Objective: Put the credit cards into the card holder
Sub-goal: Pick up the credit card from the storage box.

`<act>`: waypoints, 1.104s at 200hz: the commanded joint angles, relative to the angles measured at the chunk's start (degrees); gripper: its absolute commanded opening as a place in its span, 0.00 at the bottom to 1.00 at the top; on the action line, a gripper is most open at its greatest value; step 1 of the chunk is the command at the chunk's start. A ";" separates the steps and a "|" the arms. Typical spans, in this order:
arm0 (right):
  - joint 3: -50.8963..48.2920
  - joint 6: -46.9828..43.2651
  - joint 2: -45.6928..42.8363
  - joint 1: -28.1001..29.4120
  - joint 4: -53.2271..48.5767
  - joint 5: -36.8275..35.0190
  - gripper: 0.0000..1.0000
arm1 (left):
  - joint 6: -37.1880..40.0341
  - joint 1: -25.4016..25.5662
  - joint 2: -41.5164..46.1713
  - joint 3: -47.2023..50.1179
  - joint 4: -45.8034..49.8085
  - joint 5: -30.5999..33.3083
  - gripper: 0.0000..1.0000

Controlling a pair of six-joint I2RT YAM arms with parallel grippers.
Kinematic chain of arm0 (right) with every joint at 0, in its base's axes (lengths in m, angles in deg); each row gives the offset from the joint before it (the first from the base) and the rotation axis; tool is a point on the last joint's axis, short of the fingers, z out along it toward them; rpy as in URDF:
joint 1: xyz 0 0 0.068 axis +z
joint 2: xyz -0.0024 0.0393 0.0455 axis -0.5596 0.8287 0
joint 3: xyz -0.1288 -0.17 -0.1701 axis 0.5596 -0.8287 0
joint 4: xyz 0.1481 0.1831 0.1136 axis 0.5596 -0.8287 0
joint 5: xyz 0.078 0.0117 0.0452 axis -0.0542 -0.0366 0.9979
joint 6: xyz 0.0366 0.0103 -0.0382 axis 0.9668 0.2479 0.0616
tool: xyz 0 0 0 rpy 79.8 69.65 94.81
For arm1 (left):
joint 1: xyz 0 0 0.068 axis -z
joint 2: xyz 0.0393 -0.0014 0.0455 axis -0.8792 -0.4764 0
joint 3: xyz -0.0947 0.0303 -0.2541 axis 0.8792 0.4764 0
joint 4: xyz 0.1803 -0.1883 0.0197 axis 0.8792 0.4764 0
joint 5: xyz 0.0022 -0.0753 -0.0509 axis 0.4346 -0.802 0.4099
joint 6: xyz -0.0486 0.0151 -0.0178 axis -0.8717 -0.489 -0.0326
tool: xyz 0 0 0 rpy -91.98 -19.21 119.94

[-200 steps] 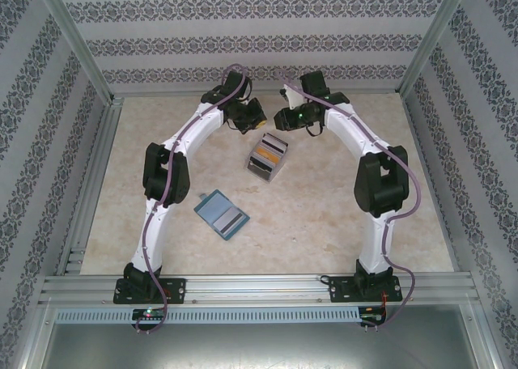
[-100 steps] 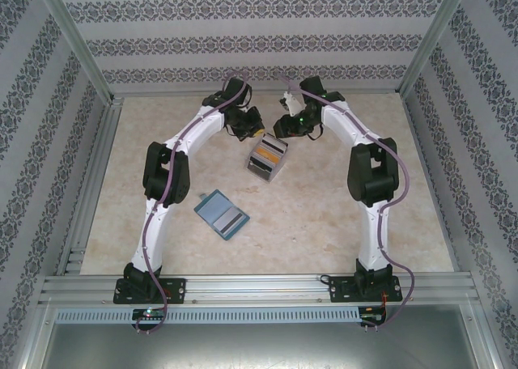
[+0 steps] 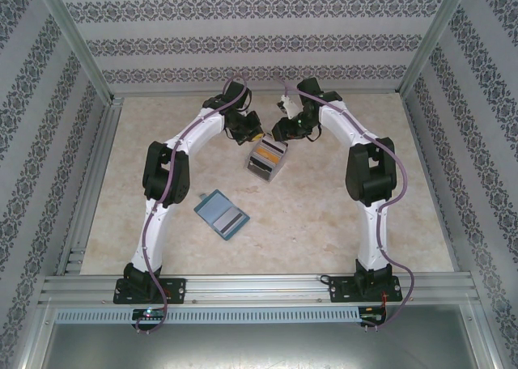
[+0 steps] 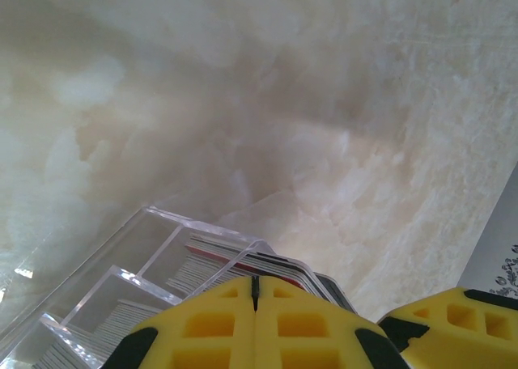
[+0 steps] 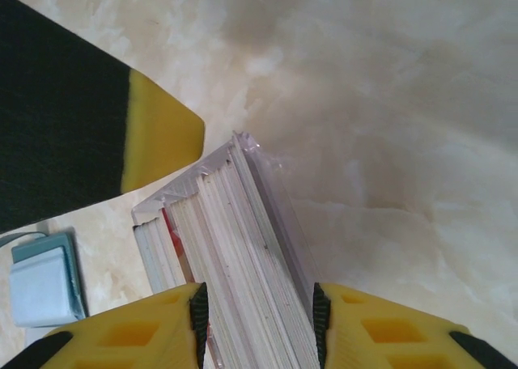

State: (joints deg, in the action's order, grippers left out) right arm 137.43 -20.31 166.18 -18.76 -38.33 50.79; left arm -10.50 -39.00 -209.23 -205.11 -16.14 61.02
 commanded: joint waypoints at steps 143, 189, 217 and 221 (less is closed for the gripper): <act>3.99 -2.44 3.02 3.06 -3.98 -2.35 0.43 | 1.38 0.48 3.29 2.07 1.15 -0.58 0.00; 3.17 -2.37 1.68 3.37 -3.18 -1.65 0.41 | 1.36 0.48 3.26 2.25 1.08 -0.61 0.00; 2.88 -2.21 0.68 3.28 -2.83 -1.08 0.40 | 1.29 0.49 3.25 2.25 1.00 -0.57 0.00; 2.84 -2.22 0.68 3.28 -2.85 -0.99 0.40 | 1.29 0.48 3.26 2.25 0.98 -0.58 0.00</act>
State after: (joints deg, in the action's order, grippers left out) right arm 139.86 -21.82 168.32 -16.14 -40.89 48.43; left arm -9.91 -39.00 -208.77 -203.25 -16.19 60.99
